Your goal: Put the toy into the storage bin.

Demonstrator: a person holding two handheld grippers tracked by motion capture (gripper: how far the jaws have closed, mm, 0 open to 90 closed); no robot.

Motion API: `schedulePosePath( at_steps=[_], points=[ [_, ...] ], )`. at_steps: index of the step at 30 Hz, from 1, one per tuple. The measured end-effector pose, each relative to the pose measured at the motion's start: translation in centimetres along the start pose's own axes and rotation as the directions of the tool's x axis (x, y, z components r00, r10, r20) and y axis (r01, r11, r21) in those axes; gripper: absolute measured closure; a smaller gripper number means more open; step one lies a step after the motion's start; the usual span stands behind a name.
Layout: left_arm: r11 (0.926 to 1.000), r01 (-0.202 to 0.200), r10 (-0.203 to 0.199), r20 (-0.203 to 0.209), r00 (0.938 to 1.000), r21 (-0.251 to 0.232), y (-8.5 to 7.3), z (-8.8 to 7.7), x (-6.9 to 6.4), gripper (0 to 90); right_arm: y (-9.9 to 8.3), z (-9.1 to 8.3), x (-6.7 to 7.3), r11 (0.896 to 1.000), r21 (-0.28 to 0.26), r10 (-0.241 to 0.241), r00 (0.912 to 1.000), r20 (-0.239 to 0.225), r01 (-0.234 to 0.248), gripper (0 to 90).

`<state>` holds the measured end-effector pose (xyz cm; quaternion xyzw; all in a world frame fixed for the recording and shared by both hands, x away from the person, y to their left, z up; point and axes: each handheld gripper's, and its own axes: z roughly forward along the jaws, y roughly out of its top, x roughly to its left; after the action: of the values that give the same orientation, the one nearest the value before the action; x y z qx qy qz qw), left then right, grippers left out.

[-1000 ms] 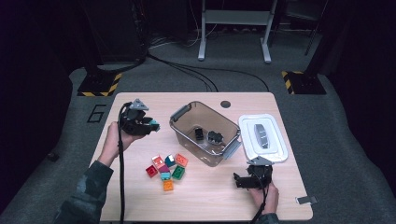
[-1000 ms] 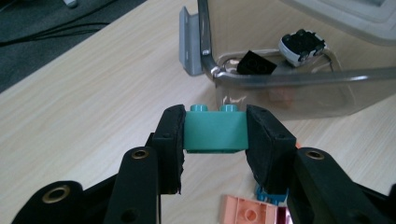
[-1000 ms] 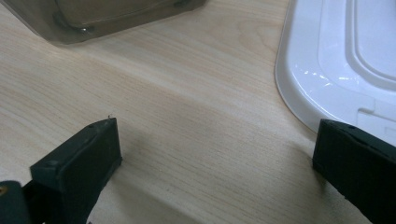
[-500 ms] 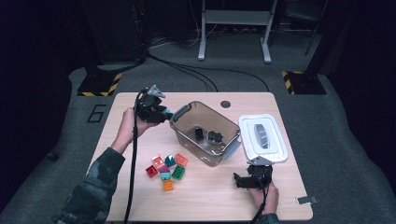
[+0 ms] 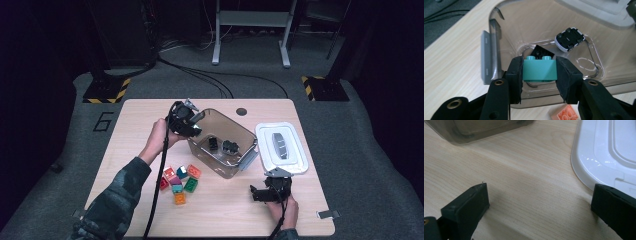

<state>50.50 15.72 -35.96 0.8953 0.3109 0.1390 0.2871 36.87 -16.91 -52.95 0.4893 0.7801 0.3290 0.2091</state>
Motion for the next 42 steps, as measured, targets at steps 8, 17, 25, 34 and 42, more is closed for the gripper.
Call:
schedulePosePath(
  at_steps=[8,17,25,34,42],
  points=[
    [0.9979,0.023,-0.025,0.03,0.9993,0.061,-0.4,0.8,-0.4,58.8,0.0,0.0,0.0,1.0,0.0,0.0,1.0,0.001,0.0,0.5],
    [0.9942,0.044,-0.047,0.035,0.9983,0.098,-0.8,0.9,-0.3,58.6,0.0,0.0,0.0,1.0,-0.003,0.003,1.0,0.007,-0.003,0.9],
    [0.9935,0.055,-0.057,0.02,0.9981,0.099,-0.8,0.4,-0.5,48.4,0.0,0.0,0.0,1.0,-0.002,0.006,1.0,0.007,-0.006,0.9],
    [0.9978,0.055,-0.055,0.005,0.9984,0.035,-1.7,-2.1,-0.6,27.8,0.0,0.0,0.0,1.0,-0.002,0.006,1.0,0.006,-0.006,1.1],
    [0.9984,0.056,-0.056,-0.021,0.9982,-0.01,-4.5,-4.4,-0.5,15.4,0.0,0.0,0.1,1.0,-0.001,0.011,0.9999,0.006,-0.011,1.3]
  ],
)
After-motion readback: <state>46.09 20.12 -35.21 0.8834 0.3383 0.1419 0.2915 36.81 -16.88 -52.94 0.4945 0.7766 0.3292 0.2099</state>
